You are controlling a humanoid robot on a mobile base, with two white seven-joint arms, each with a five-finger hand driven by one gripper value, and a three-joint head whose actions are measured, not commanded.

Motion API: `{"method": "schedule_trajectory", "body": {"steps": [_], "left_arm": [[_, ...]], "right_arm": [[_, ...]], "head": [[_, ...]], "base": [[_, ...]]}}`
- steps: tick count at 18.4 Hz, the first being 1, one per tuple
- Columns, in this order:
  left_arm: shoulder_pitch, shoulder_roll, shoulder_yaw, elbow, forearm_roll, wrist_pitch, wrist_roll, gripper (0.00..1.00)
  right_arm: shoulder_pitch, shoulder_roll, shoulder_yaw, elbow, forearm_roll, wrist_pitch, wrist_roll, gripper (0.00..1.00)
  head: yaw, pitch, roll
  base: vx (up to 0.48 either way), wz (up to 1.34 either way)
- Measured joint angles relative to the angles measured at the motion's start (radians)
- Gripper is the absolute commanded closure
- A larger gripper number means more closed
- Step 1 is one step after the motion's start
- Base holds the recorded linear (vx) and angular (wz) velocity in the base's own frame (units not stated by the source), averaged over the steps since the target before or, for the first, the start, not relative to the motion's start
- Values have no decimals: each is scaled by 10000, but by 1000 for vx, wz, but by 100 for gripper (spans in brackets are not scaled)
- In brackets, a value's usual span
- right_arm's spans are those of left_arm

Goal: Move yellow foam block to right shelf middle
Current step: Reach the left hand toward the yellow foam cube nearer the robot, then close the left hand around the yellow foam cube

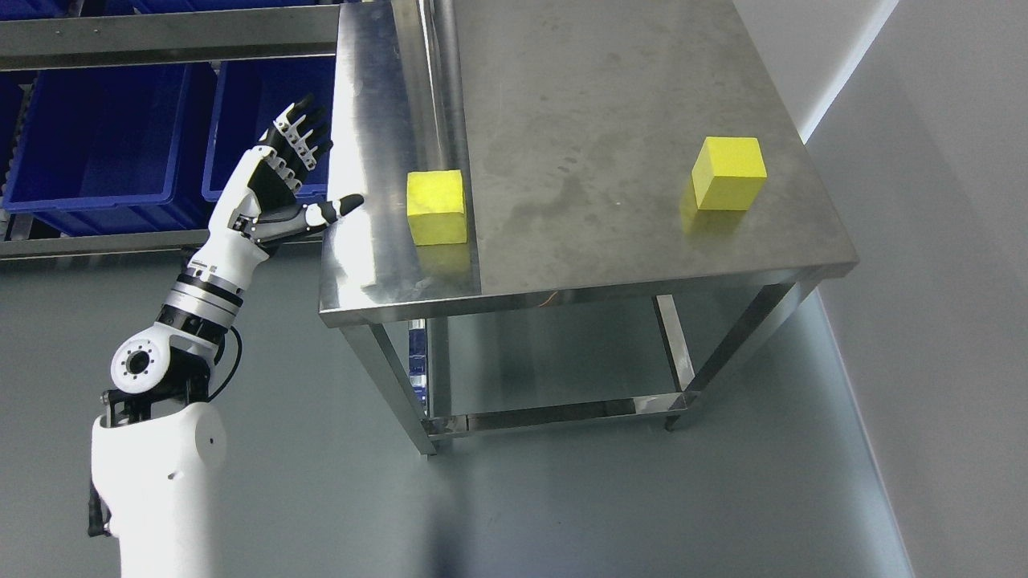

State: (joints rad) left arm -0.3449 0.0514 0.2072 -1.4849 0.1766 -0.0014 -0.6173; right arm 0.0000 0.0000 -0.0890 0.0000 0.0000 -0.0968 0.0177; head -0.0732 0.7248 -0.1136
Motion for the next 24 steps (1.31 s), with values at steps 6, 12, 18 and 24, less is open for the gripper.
{"method": "schedule_trajectory", "body": {"steps": [6,12,18,24], "left_arm": [[-307,441,-839,193,-456,-23,-871,1],[-1091,596,-1540,1206,-1249,10,-1225,1],[-1845,602,-2218,2273,-1600,27,-1283,1],[-2472,509,-2925,3248,-1703,-38,-1263,20]], "right_arm": [[0,0,0,0,0,2,0,0],[1,0,0,0,0,4,0,0],[0,0,0,0,0,6,0,0],[1,0,0,0,0,6,0,0]], "head": [[0,0,0],[0,0,0],[0,1,0],[0,1,0]], "base": [[0,0],[0,0],[0,0],[0,0]]}}
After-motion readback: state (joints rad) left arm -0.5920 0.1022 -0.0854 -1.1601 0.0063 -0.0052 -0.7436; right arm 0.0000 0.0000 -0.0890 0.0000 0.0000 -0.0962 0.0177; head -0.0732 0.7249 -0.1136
